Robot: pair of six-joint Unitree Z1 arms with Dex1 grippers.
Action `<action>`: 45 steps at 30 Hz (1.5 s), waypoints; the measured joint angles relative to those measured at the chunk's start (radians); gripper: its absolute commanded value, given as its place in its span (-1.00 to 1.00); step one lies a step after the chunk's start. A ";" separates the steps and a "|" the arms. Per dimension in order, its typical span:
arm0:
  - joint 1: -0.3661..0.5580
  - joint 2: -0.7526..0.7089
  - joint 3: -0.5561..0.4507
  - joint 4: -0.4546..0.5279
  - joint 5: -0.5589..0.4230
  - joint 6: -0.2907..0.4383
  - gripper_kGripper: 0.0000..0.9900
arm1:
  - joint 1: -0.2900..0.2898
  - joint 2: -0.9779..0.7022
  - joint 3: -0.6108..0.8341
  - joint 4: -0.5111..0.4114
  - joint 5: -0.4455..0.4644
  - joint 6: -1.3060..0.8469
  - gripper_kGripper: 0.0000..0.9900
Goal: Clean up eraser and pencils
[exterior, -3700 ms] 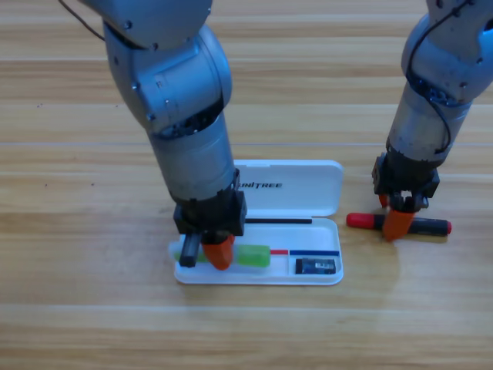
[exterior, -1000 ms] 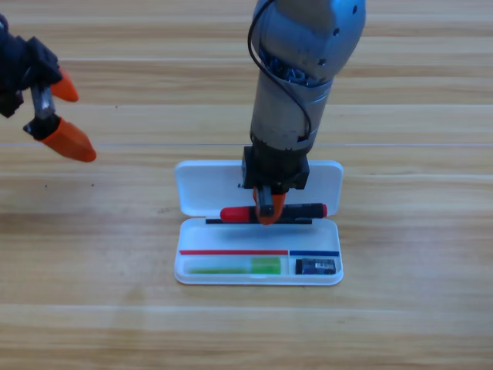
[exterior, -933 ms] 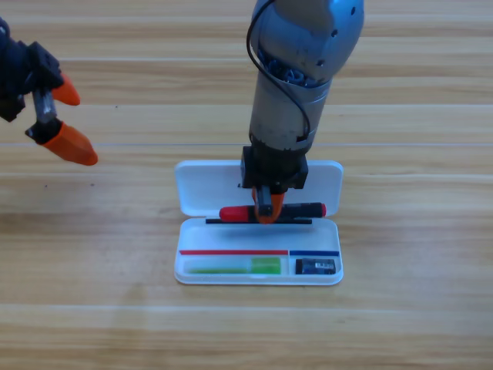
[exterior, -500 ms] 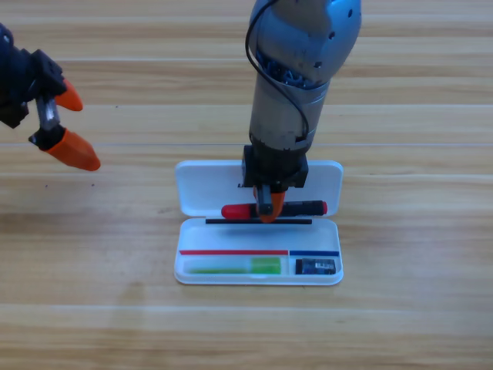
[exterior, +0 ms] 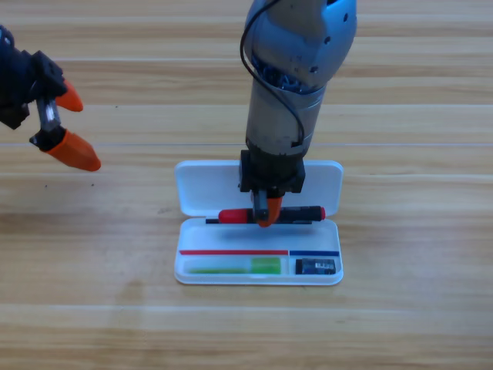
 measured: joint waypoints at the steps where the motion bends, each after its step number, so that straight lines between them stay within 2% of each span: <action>1: 0.001 0.000 0.000 0.000 0.000 0.000 1.00 | 0.002 0.001 0.000 0.000 0.000 0.004 -0.57; 3: 0.003 0.000 0.000 0.000 0.000 0.000 1.00 | 0.007 0.002 0.000 0.000 0.000 0.014 0.33; 4: 0.003 0.000 0.001 -0.002 0.000 0.000 1.00 | 0.008 0.003 0.000 0.000 0.000 0.016 0.52; 9: 0.008 0.000 0.004 -0.006 0.000 0.000 1.00 | 0.011 0.004 0.006 0.000 0.001 0.029 0.76; 15: 0.009 0.000 0.004 -0.007 0.000 0.000 1.00 | 0.014 -0.058 0.140 0.000 0.047 0.039 0.83; 17: 0.009 0.000 0.004 -0.007 0.000 0.000 1.00 | 0.017 -0.146 0.212 0.000 0.060 0.065 0.83; 21: 0.010 0.000 0.004 -0.010 0.000 0.000 1.00 | 0.019 -0.441 0.325 -0.001 0.170 0.129 0.86; 22: 0.011 0.000 0.004 -0.013 0.000 0.000 1.00 | 0.021 -0.541 0.372 -0.017 0.191 0.154 0.86; 25: 0.011 0.004 0.000 -0.021 0.000 0.000 0.95 | 0.010 -0.815 0.562 -0.141 0.275 0.207 0.86; 28: 0.012 0.035 -0.033 -0.022 0.000 0.000 0.83 | -0.034 -0.955 0.713 -0.237 0.392 0.220 0.86; 31: 0.012 0.097 -0.090 -0.026 -0.005 0.000 0.62 | -0.082 -0.997 0.768 -0.266 0.446 0.220 0.86; 34: 0.013 0.162 -0.129 -0.056 -0.020 0.000 0.28 | -0.107 -0.999 0.803 -0.281 0.495 0.221 0.86; 38: 0.014 0.241 -0.152 -0.120 -0.063 0.025 -0.45 | -0.116 -0.999 0.822 -0.319 0.526 0.235 0.85; 40: 0.014 0.276 -0.152 -0.149 -0.074 0.039 -0.93 | -0.119 -0.999 0.826 -0.332 0.532 0.245 0.85; 41: 0.015 0.292 -0.152 -0.166 -0.078 0.044 -1.00 | -0.120 -0.999 0.830 -0.335 0.534 0.246 0.85; 45: 0.015 0.332 -0.145 -0.220 -0.090 0.055 -1.00 | -0.122 -0.999 0.837 -0.342 0.539 0.248 0.85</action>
